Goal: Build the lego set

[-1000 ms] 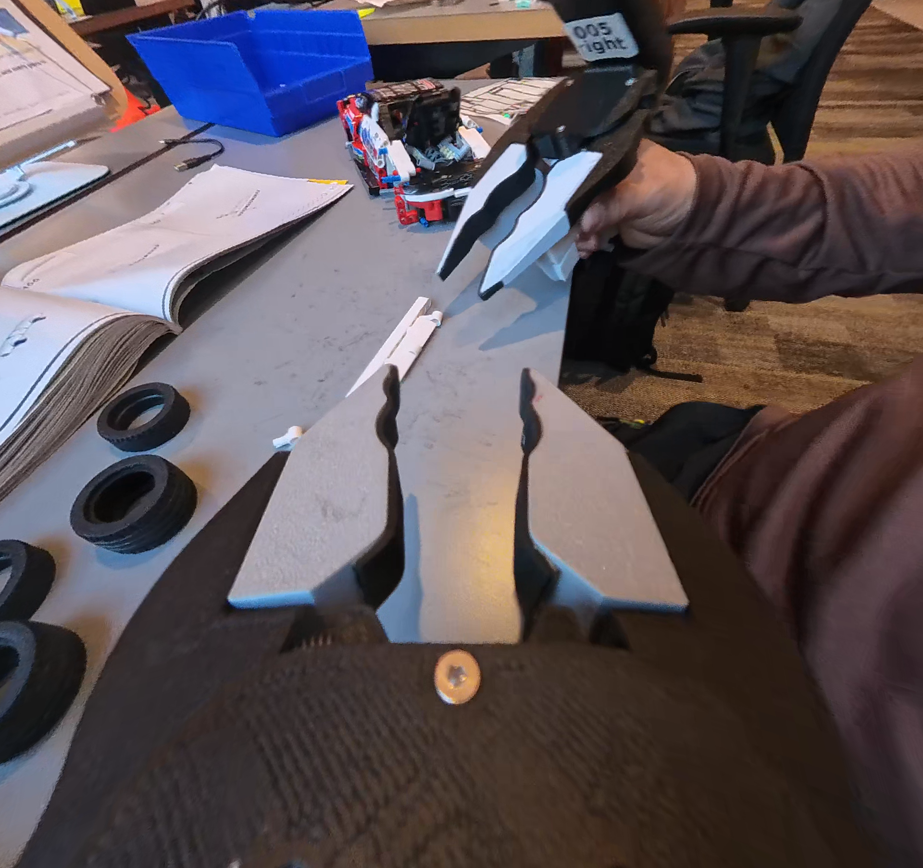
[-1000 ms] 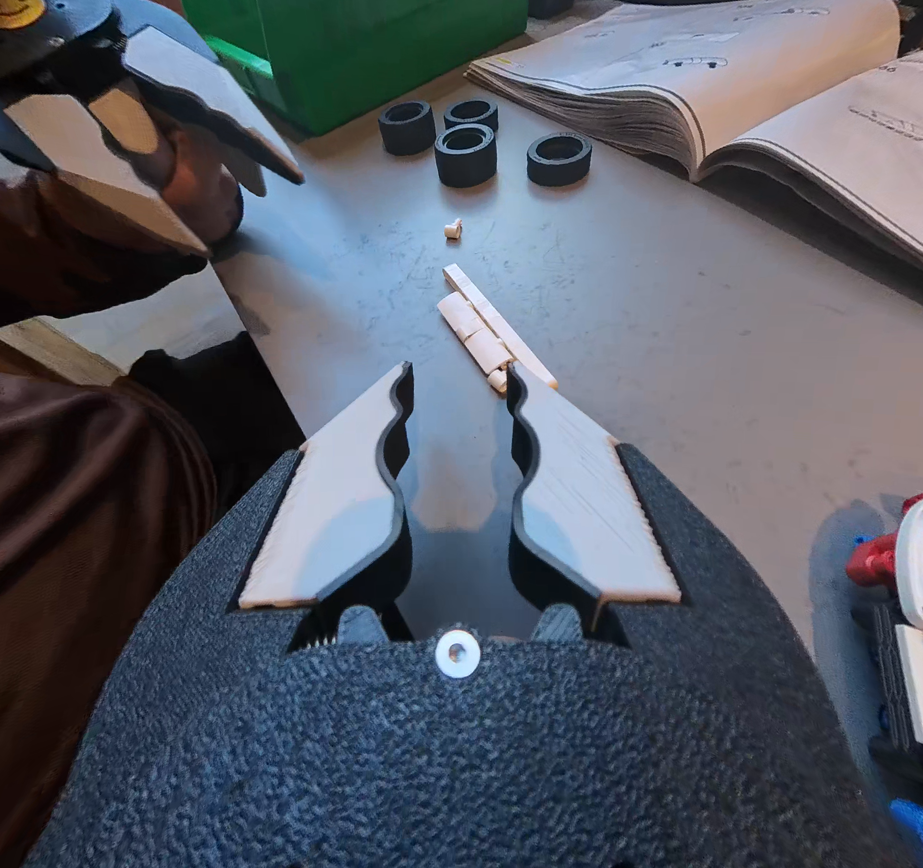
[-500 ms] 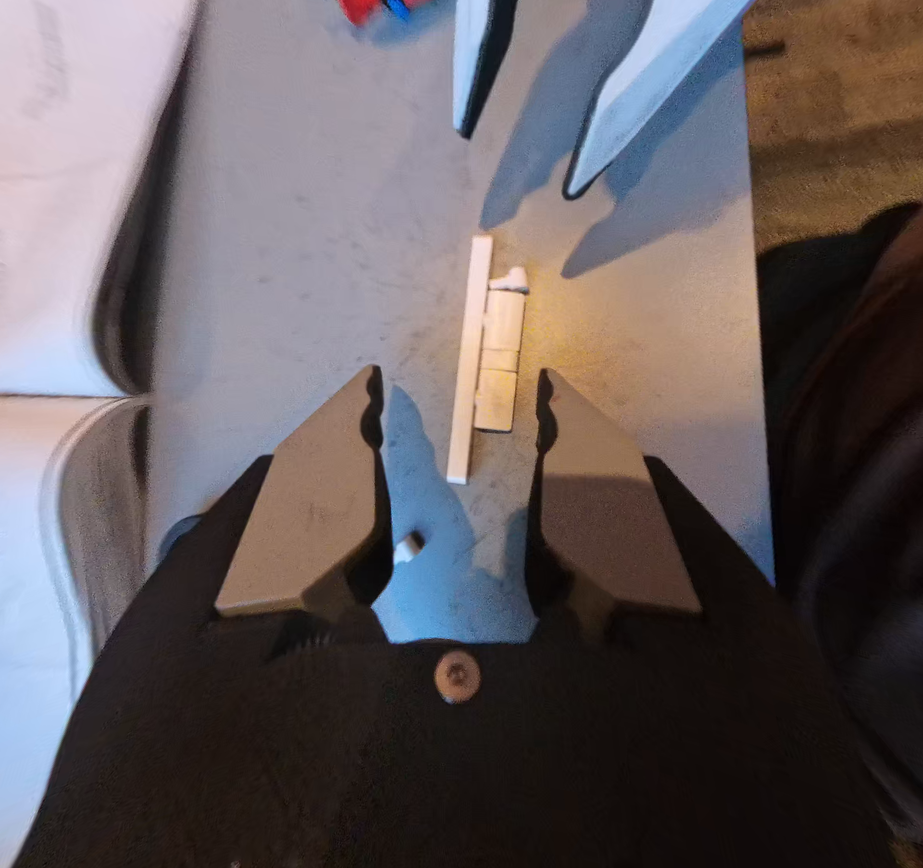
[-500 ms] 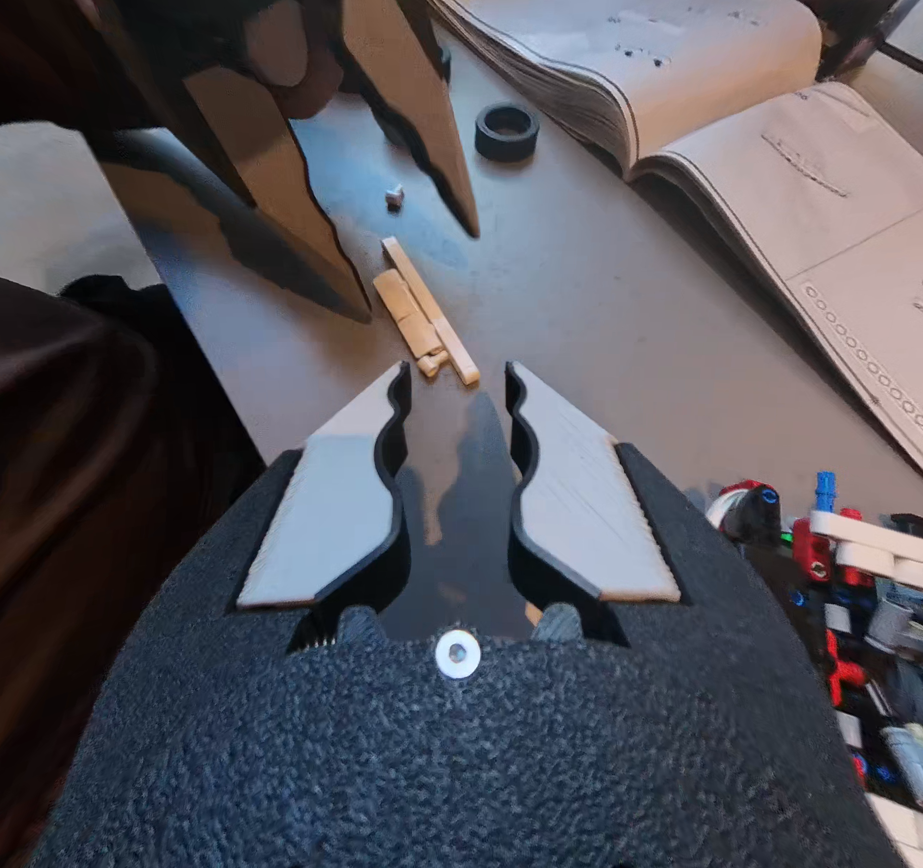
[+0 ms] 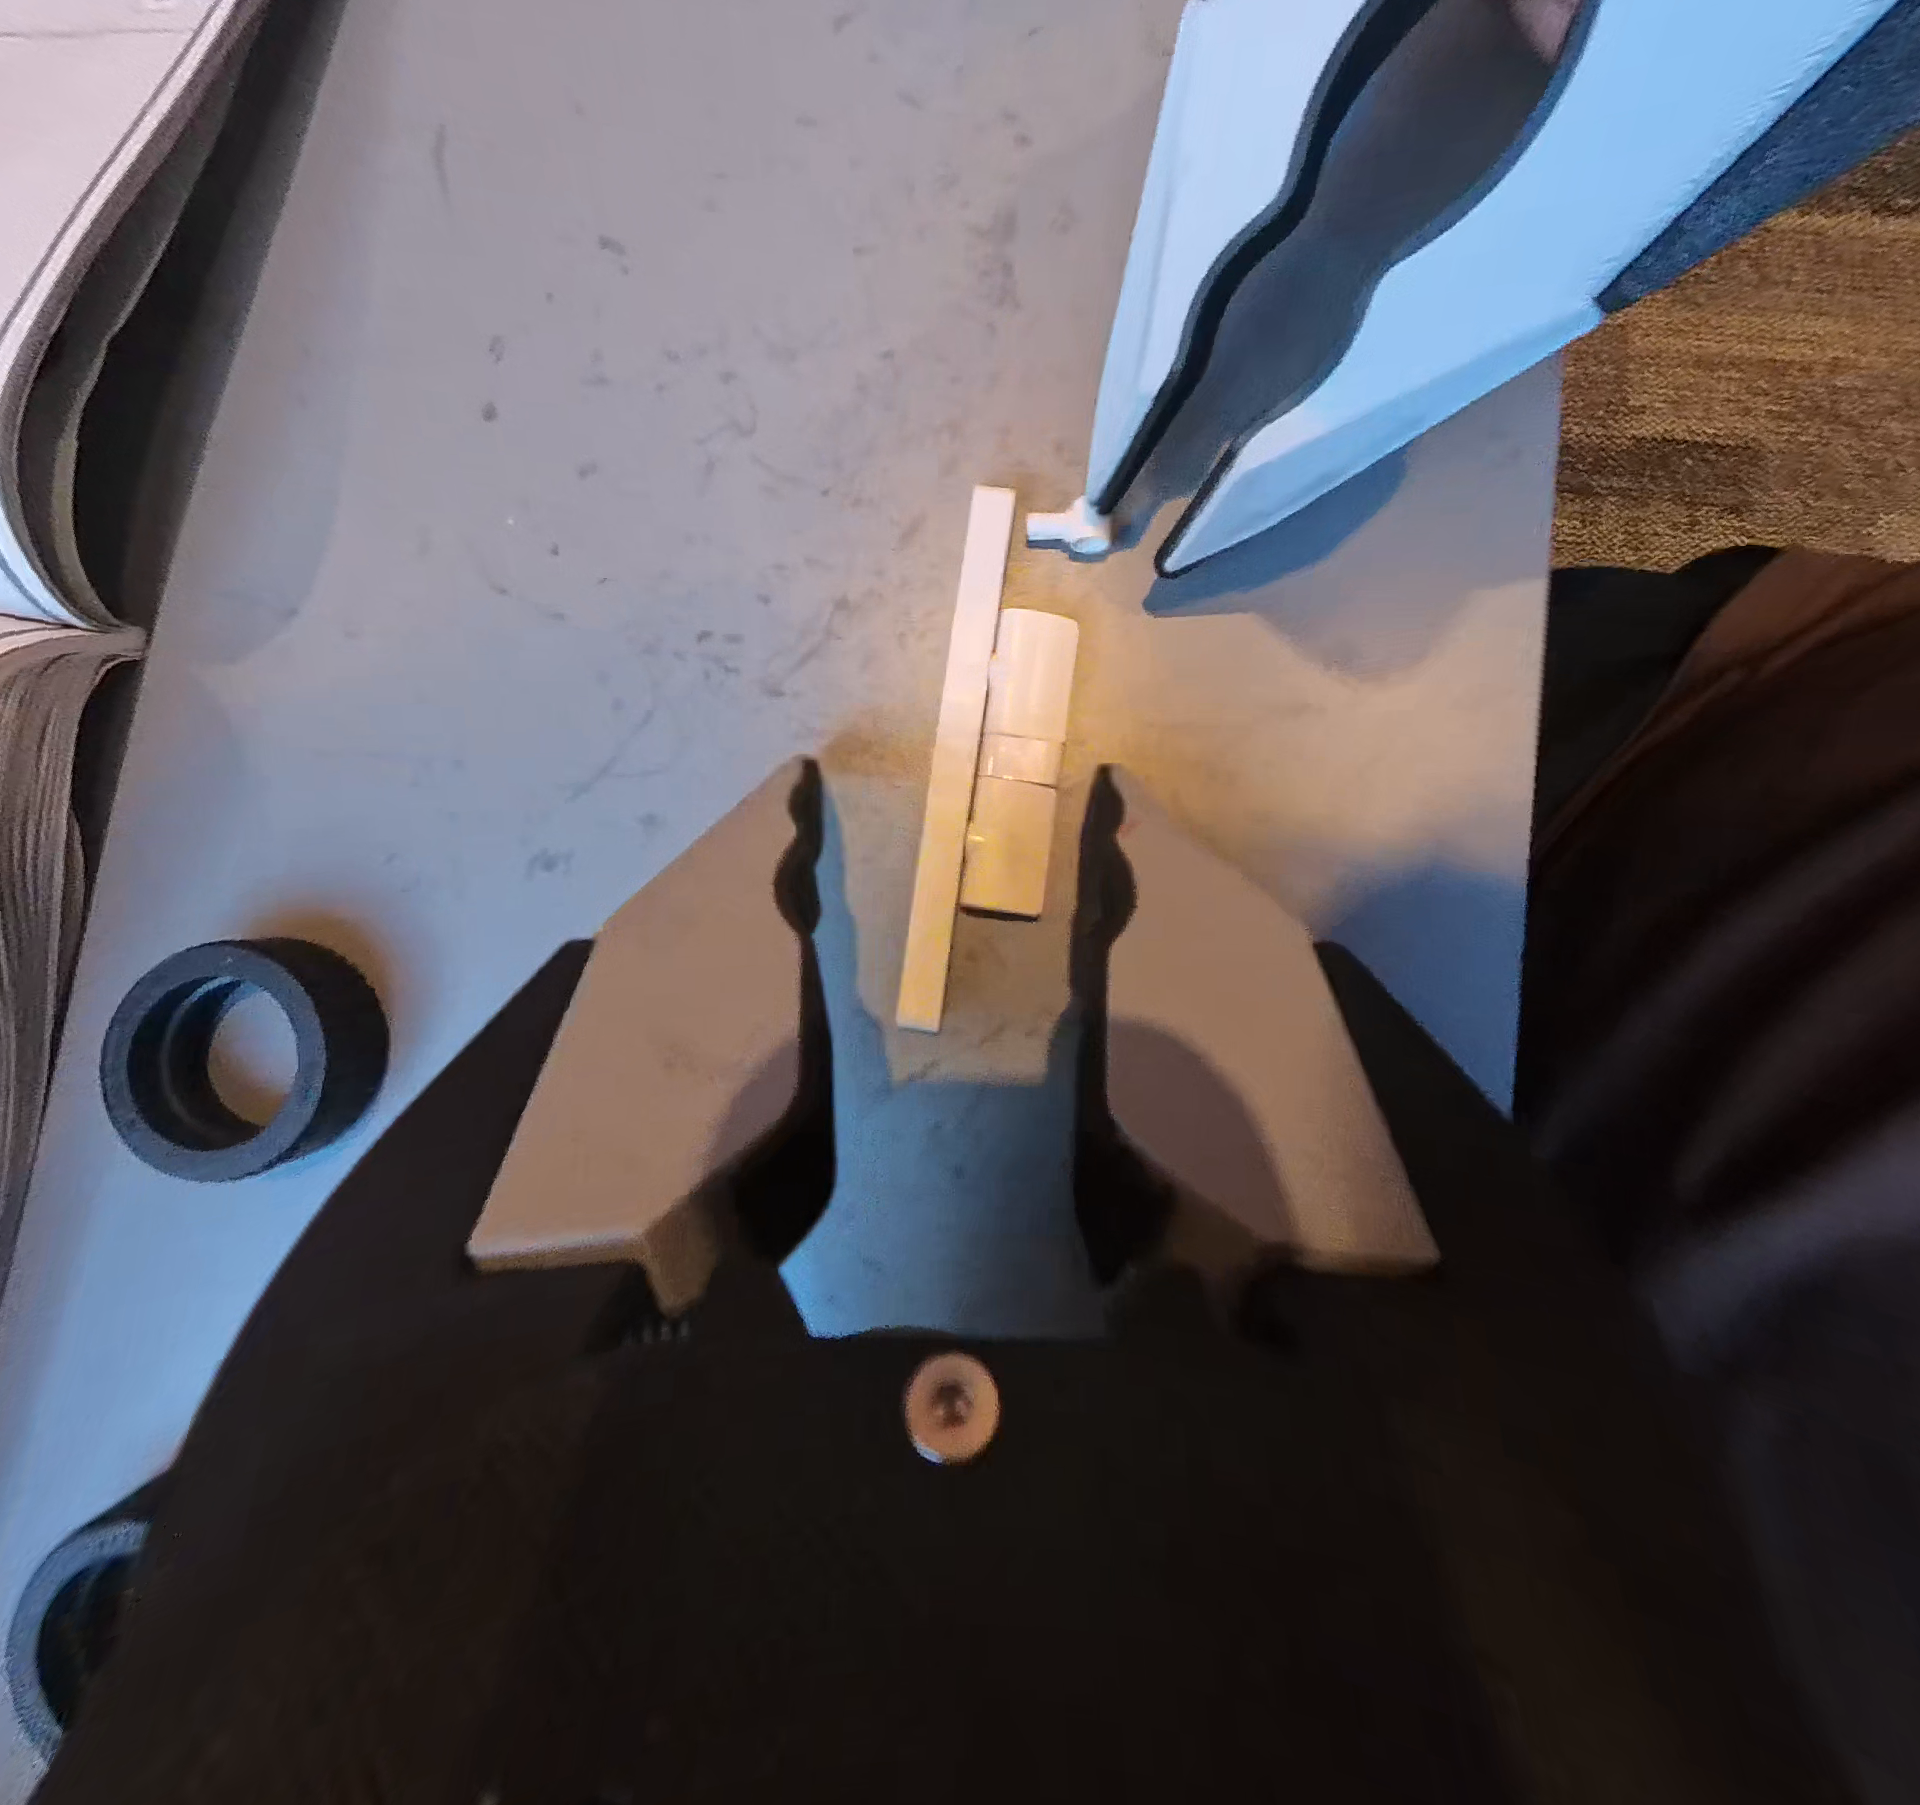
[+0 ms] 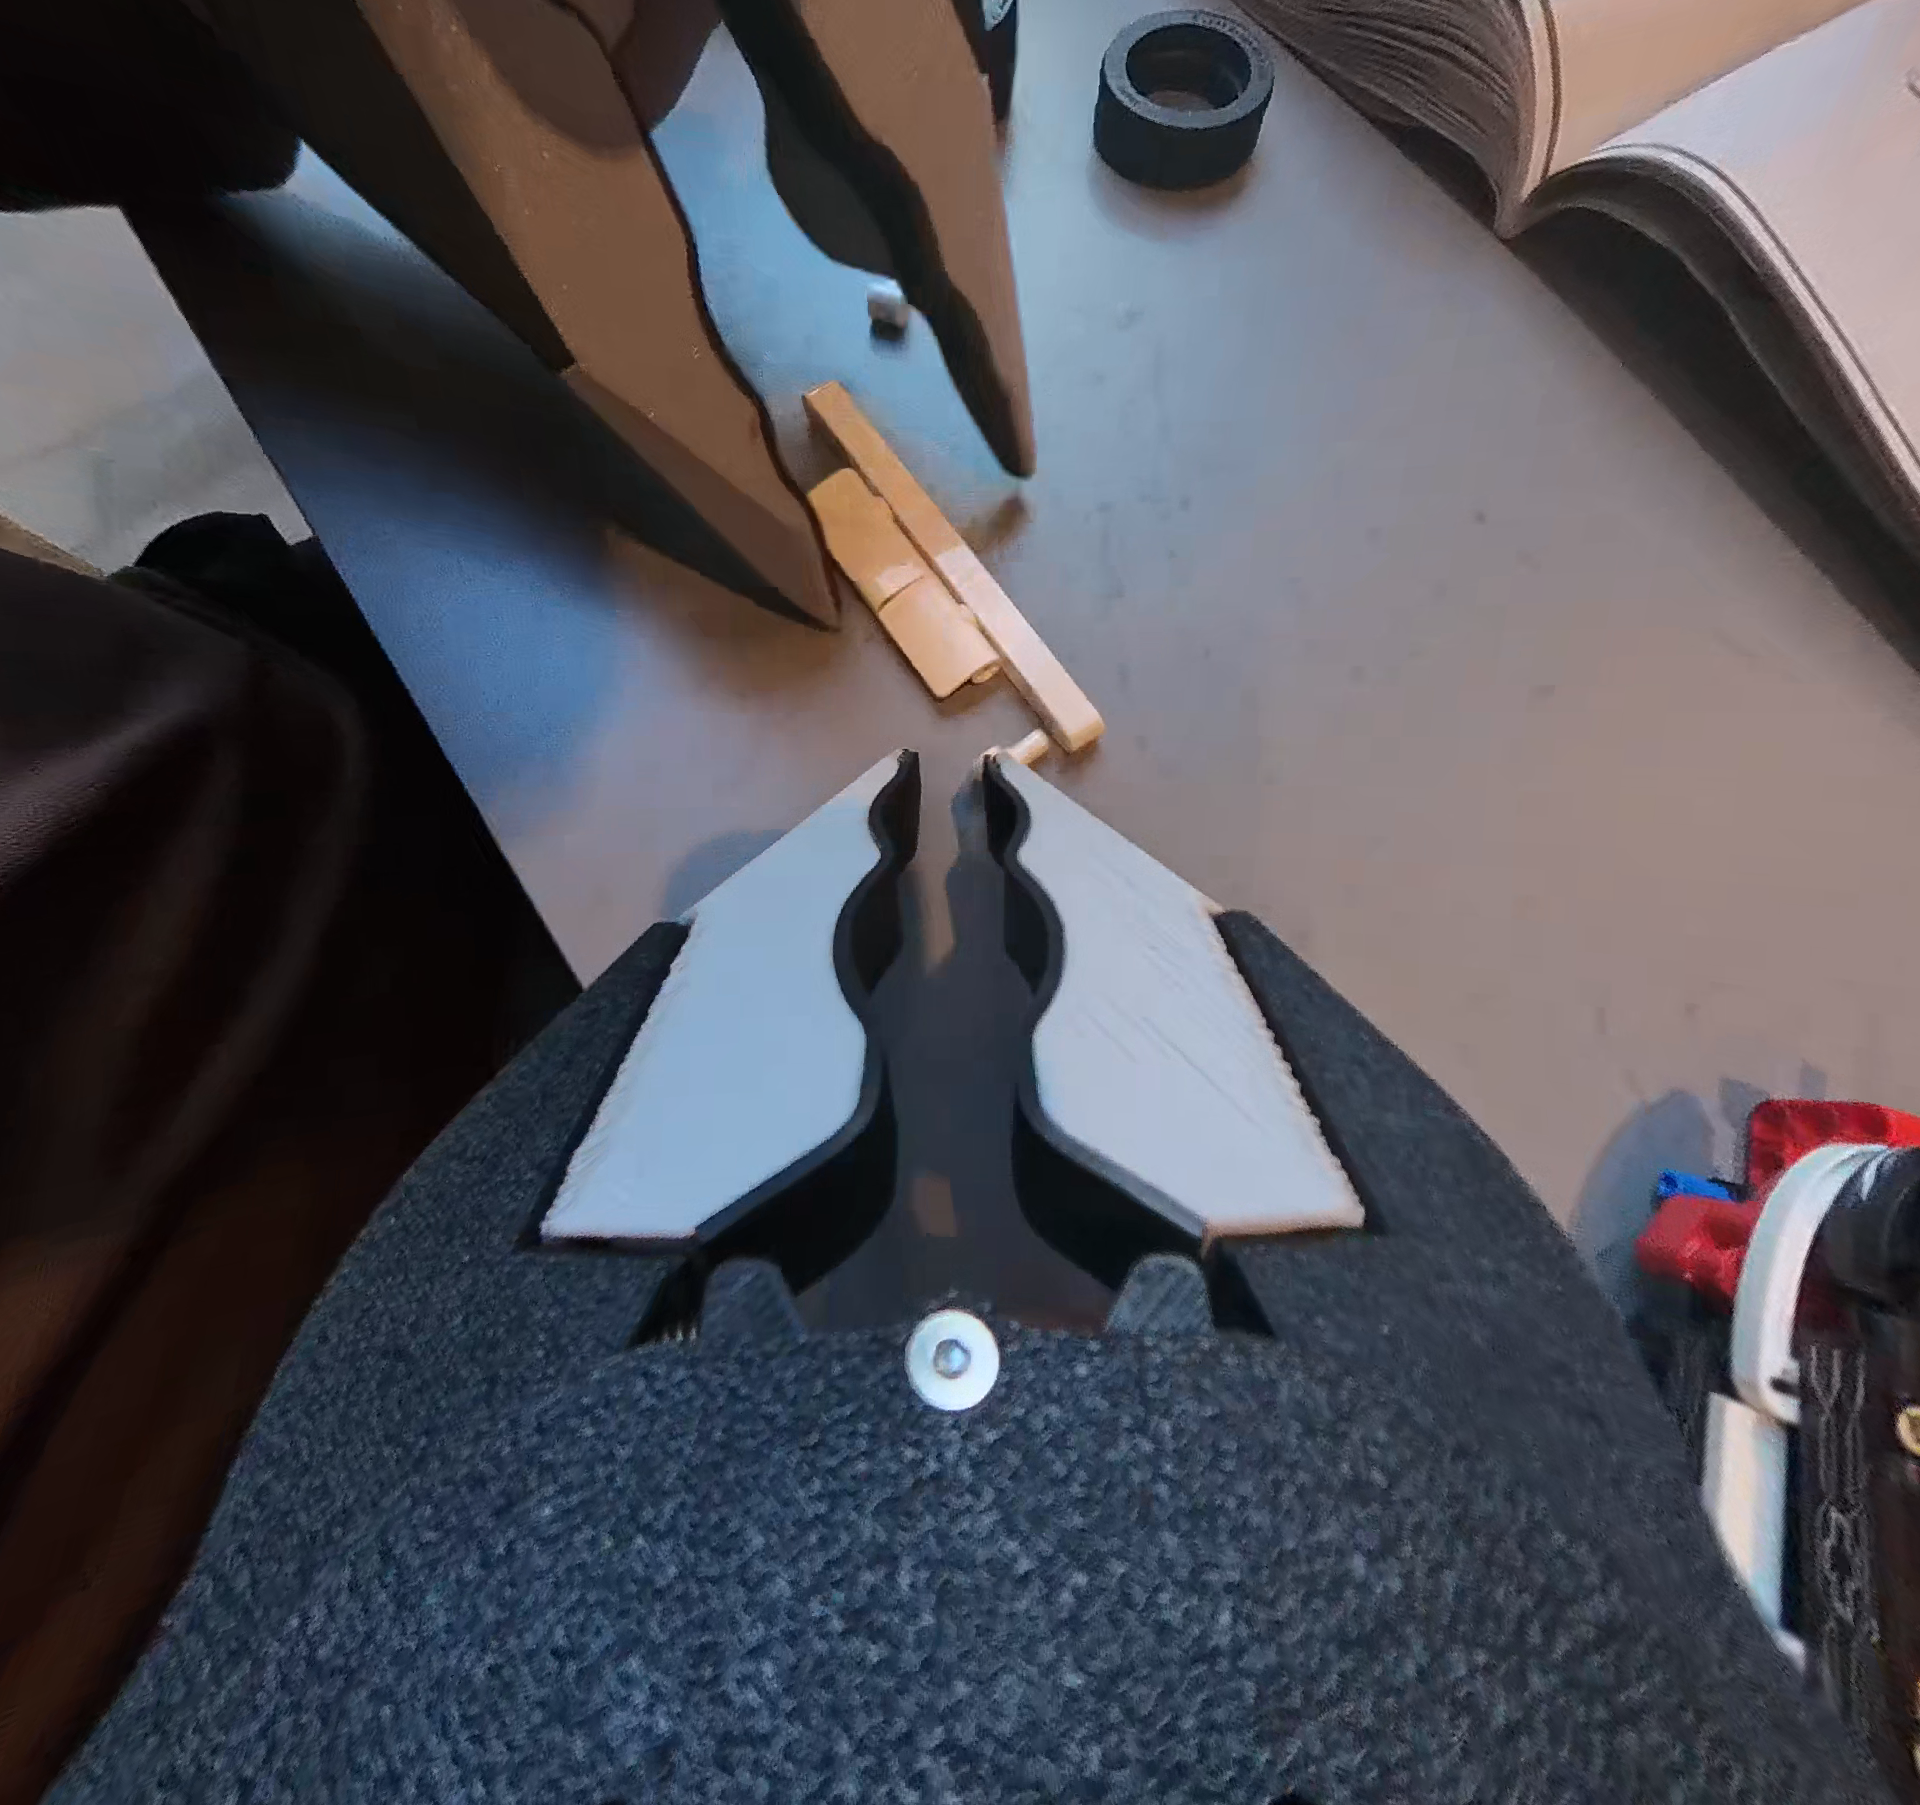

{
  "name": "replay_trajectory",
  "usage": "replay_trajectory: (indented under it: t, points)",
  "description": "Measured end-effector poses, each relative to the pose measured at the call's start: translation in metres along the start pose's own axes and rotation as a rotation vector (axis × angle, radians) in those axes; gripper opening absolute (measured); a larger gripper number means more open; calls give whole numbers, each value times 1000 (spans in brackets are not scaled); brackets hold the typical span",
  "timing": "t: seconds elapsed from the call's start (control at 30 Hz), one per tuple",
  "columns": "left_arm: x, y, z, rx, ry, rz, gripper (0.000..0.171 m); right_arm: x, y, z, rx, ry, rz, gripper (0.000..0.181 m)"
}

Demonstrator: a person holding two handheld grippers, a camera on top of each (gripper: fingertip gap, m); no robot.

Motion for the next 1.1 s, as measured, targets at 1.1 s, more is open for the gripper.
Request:
replay_trajectory:
  t: [1.1]
  points:
    - [14, -14, 9, -5, 44, -130, 22, -14, 11, -4, -165, 28, 160, 28]
Point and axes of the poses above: each gripper's, where its closed fingertips meet, x out along the fingers, y out of its underside, z = x × y across the jaws, the point moved 2 cm from there along -x, back along the fingers, and after that the axes turned 7 degrees about x, right-handed, at the moved point
